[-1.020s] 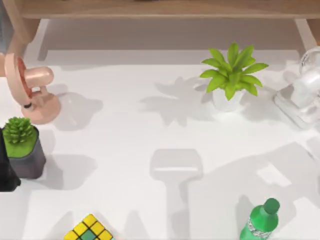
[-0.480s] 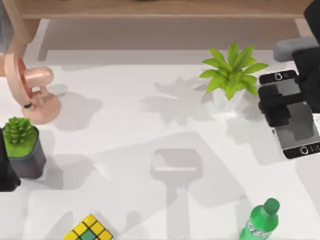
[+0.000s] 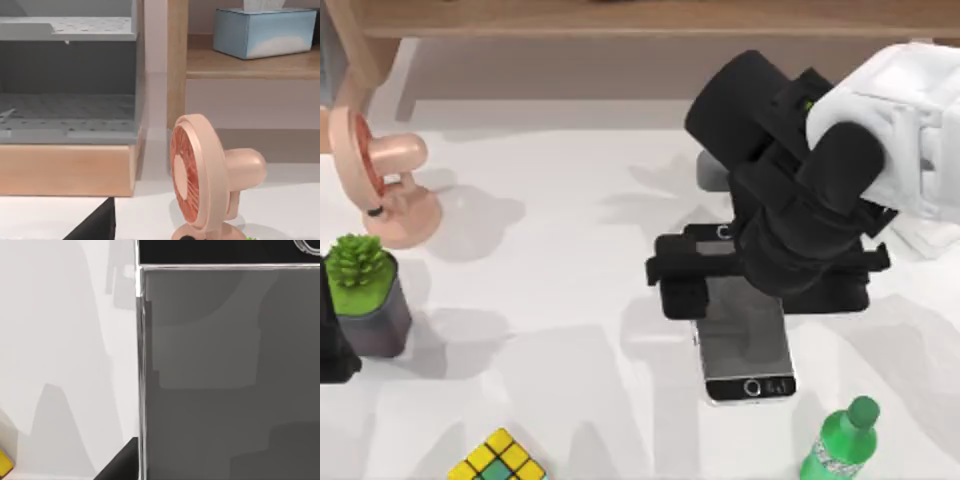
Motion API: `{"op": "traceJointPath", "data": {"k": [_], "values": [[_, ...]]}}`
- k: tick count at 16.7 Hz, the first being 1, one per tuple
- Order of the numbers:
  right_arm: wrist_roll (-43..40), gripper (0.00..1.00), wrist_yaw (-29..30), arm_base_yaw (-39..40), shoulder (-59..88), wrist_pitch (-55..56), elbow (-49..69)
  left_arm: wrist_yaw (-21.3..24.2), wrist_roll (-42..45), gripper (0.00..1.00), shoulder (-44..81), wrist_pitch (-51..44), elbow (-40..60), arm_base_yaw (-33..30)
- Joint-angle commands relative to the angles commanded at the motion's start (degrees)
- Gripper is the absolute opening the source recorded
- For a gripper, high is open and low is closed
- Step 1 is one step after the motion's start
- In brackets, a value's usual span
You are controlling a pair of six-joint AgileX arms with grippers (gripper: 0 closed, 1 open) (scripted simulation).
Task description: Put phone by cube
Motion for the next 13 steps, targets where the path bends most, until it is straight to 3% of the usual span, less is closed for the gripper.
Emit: {"op": "traceJointPath", "data": {"k": [7,13], "values": [[19.15,0.0,0.03,13.85,6.85,-4.57,2.43,0.0,0.0,1.0,0.0,0.0,0.0,0.0],[24.81,0.0,0.18,17.39,9.04,-6.77,1.94,0.0,0.0,1.0,0.0,0.0,0.0,0.0]]}}
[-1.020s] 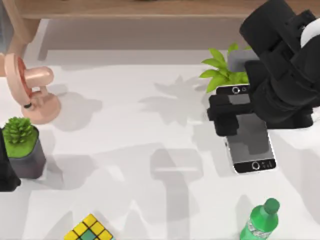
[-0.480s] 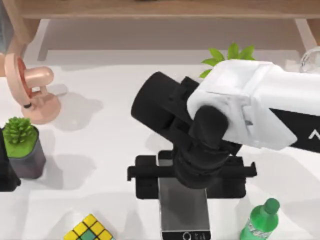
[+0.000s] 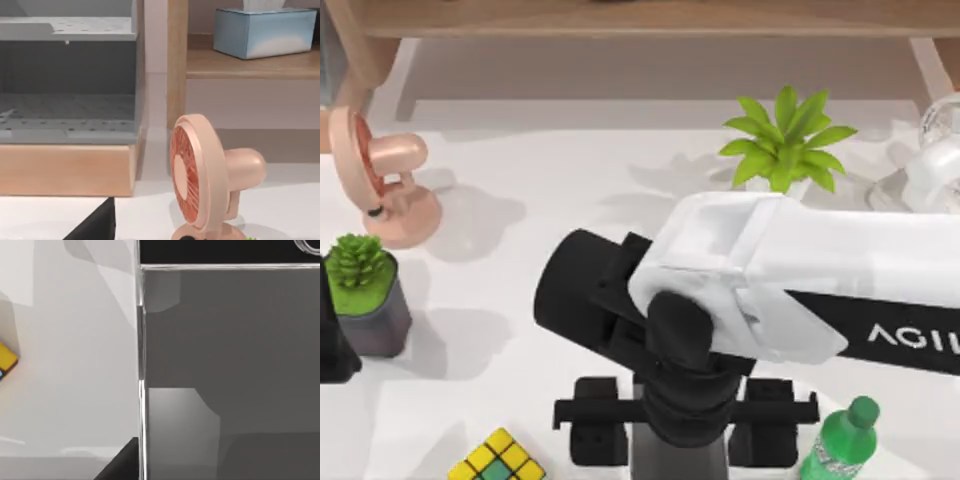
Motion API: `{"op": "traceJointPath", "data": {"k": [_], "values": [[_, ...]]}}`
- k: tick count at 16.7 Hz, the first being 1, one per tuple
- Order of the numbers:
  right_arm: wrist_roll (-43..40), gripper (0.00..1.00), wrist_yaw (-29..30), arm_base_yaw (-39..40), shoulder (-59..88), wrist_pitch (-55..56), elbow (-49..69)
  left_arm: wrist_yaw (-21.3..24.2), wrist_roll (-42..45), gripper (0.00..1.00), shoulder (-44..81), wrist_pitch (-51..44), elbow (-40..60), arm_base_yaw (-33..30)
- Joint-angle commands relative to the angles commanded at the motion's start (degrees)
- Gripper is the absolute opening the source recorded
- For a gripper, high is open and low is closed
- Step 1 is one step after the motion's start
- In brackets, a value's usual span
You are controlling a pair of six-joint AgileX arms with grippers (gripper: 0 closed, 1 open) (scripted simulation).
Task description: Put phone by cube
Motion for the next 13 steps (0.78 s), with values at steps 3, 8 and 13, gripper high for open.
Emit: {"op": "traceJointPath", "data": {"k": [3,8,13], "values": [[0.0,0.0,0.0,0.0,0.0,0.0,0.0,0.0,0.0,1.0,0.0,0.0,0.0,0.0],[0.3,0.0,-0.09,-0.68,-0.13,0.99,0.34,0.0,0.0,1.0,0.0,0.0,0.0,0.0],[0.81,0.0,-1.23,-2.38,0.22,7.01,2.39,0.0,0.0,1.0,0.0,0.0,0.0,0.0]]}}
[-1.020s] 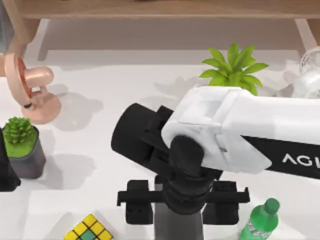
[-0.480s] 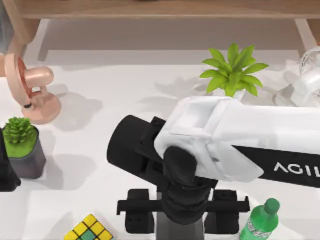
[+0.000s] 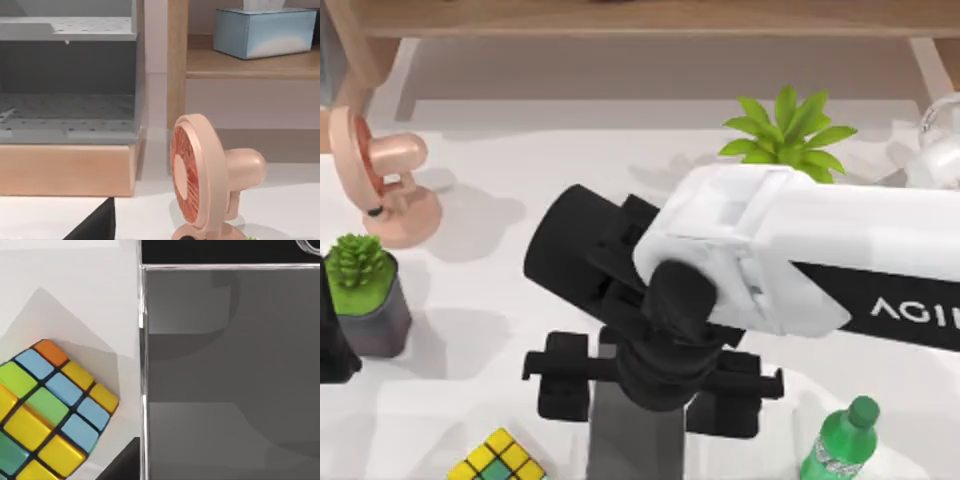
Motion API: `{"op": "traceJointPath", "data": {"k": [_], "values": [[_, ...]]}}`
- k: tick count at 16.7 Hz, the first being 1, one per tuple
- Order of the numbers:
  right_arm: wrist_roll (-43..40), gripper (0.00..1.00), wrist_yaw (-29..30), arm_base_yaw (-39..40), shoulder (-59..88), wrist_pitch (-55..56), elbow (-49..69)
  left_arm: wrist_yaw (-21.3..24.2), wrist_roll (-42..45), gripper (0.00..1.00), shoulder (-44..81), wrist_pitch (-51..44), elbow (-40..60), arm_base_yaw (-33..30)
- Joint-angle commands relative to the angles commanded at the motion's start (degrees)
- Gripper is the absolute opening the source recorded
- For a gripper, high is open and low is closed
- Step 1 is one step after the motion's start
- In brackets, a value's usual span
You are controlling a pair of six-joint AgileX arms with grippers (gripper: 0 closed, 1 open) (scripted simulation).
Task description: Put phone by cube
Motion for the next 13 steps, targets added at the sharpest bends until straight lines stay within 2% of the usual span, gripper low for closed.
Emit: {"op": "traceJointPath", "data": {"k": [7,13], "values": [[-0.95,0.0,-2.6,-0.51,0.74,8.55,1.57,0.0,0.0,1.0,0.0,0.0,0.0,0.0],[-1.51,0.0,-1.2,1.5,0.78,8.04,-2.53,0.0,0.0,1.0,0.0,0.0,0.0,0.0]]}}
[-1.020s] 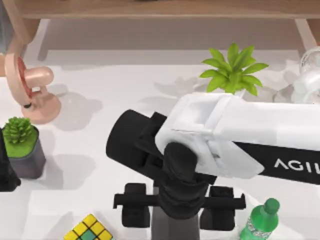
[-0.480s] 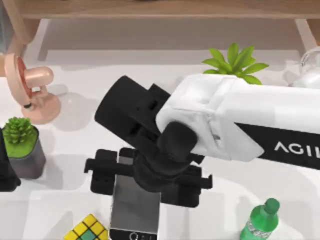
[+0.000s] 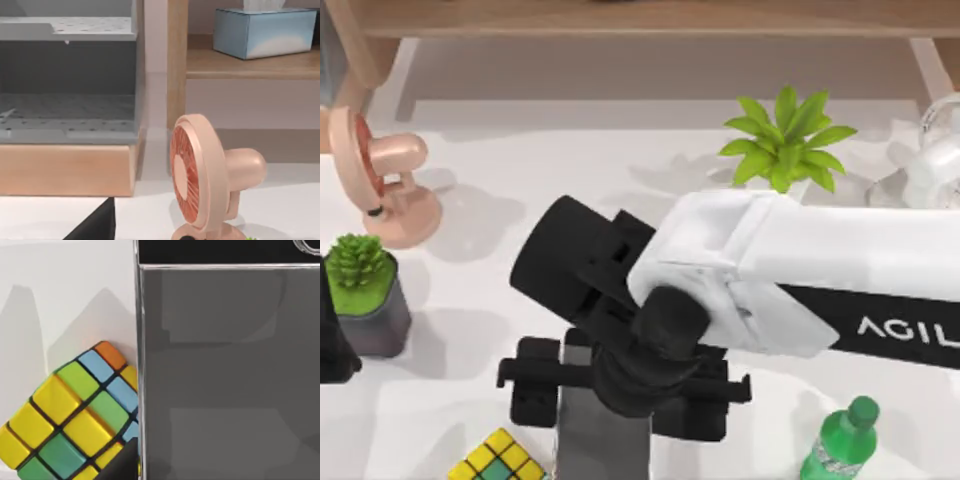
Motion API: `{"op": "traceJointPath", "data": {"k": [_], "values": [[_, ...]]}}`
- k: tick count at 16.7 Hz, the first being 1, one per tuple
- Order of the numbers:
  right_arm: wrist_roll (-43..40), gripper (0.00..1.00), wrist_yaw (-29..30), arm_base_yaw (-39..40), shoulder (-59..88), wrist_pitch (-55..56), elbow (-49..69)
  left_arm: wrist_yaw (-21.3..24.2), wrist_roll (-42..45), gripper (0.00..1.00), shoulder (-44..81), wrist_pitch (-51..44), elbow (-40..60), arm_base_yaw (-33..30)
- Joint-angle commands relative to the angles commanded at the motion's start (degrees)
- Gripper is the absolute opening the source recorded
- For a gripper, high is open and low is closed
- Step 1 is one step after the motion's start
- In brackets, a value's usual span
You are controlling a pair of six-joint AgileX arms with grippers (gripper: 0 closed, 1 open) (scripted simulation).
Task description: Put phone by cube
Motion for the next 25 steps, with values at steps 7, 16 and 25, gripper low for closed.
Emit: {"op": "traceJointPath", "data": {"k": [7,16,25], "values": [[0.88,0.0,2.37,1.02,2.62,-3.14,-6.97,0.0,0.0,1.0,0.0,0.0,0.0,0.0],[0.91,0.3,2.45,1.03,3.15,-3.25,-7.5,0.0,0.0,1.0,0.0,0.0,0.0,0.0],[0.91,0.98,2.45,1.03,3.15,-3.25,-7.5,0.0,0.0,1.0,0.0,0.0,0.0,0.0]]}}
